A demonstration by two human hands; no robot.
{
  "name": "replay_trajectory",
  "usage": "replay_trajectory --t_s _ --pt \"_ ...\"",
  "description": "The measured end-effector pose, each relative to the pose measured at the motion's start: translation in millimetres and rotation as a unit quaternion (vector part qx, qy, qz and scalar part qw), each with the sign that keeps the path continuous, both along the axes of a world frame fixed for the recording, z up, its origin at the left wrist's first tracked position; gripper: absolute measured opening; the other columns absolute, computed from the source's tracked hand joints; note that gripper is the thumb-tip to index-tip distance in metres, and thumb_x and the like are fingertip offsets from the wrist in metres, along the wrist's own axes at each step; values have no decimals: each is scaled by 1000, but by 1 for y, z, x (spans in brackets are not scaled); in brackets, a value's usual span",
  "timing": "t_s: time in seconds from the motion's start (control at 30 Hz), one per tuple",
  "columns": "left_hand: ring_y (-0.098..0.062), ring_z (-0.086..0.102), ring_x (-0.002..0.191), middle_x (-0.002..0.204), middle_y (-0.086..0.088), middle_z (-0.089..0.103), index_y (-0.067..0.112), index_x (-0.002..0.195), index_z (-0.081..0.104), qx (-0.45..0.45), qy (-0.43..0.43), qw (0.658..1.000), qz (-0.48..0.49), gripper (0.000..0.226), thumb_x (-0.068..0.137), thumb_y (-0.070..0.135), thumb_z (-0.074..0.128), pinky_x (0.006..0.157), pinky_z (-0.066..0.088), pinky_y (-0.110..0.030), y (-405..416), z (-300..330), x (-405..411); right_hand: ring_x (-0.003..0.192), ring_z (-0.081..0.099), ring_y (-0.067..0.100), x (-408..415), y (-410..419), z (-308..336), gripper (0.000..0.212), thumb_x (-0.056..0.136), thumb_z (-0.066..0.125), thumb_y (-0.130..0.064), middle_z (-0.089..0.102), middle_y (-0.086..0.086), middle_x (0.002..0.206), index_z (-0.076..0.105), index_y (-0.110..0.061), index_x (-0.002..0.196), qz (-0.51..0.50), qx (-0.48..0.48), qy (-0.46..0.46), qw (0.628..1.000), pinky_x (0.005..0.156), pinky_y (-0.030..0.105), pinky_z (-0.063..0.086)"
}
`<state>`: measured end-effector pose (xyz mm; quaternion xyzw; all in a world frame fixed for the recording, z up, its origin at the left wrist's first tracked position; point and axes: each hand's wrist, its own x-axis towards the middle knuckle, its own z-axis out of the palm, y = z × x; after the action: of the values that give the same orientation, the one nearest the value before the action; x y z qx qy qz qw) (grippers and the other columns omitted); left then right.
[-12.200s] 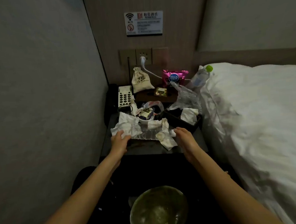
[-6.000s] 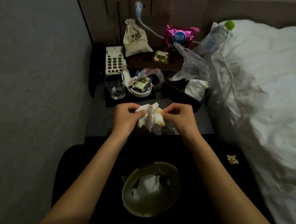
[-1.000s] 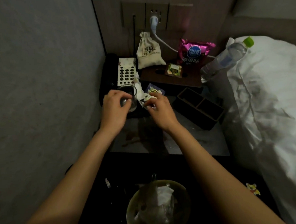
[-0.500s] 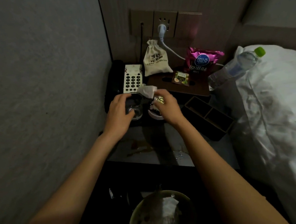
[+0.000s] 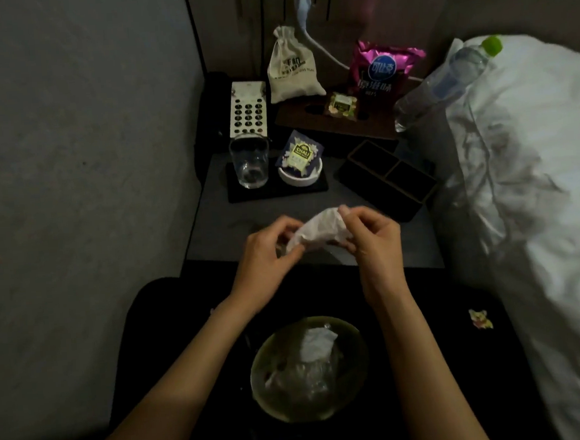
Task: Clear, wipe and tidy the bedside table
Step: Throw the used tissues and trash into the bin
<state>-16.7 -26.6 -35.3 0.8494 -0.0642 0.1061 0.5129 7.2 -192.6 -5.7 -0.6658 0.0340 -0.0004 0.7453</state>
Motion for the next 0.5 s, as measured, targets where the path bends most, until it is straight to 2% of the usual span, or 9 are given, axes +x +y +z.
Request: replay_trajectory --t_s 0.1,0.17,0.23,0.27,0.37,0.43,0.5 --pt "1 57 59 66 12 62 23 82 65 19 94 995 11 9 85 16 70 56 51 -31 -16 -31 -29 72 62 29 -34 -11 -37 23 91 65 -14 67 25 75 69 4 78 -31 -49 64 996 69 41 51" --pt "-10 65 64 69 6 67 21 82 67 64 183 981 9 5 85 20 71 62 56 -41 -25 -50 -44 67 64 24 -55 -13 -67 18 89 67 -9 68 21 72 69 1 74 -63 -104 128 984 65 36 53" --pt "-15 68 76 80 2 71 21 89 70 124 243 962 13 7 84 26 72 71 57 -41 -30 -64 -53 63 65 16 -71 -13 -101 17 86 66 -4 68 11 66 68 -5 69 -93 -177 196 960 59 26 54" --pt "-16 68 82 84 2 72 21 92 71 146 265 953 17 9 84 26 71 74 57 -39 -31 -70 -55 65 67 17 -77 -12 -119 16 85 65 -4 69 10 68 68 -6 70 -103 -211 231 944 60 28 56" --pt "-18 67 95 95 -1 72 17 103 69 168 338 926 7 19 84 18 72 85 55 -36 -34 -90 -63 83 70 33 -93 -8 -162 15 89 62 -10 72 18 84 69 -3 78 -124 -264 313 904 79 45 58" --pt "-20 63 109 114 -6 68 14 119 63 191 382 904 -27 36 85 14 72 95 51 -35 -37 -104 -71 93 67 36 -102 -7 -180 20 95 55 -16 70 21 96 68 -5 86 -112 -297 342 884 84 45 56" --pt "-22 55 122 131 -7 59 15 134 53 235 397 885 -56 52 86 15 72 102 46 -34 -38 -116 -77 104 63 37 -107 -8 -192 21 99 49 -17 68 22 110 67 -6 99 -53 -321 368 871 87 39 52"
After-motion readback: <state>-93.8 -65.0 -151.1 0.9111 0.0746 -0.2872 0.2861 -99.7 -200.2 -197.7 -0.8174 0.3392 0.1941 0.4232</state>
